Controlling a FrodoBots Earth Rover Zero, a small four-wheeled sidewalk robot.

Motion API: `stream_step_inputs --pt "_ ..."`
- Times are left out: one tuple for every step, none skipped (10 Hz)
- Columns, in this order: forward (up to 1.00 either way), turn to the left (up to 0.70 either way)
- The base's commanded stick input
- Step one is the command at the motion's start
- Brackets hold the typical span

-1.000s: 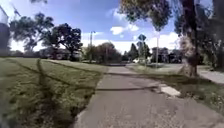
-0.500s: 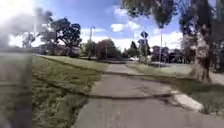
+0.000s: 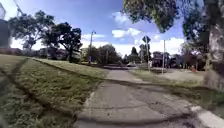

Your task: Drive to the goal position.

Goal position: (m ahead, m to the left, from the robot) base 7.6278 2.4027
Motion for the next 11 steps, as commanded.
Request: stream_step_inputs --pt "1.0 0.0" --pt "1.0 0.0" --pt "1.0 0.0" --pt "1.0 0.0" --pt "1.0 0.0" --pt "1.0 0.0" --pt "1.0 0.0" --pt "1.0 0.0" --pt "1.0 0.0" --pt "1.0 0.0" --pt "1.0 0.0"
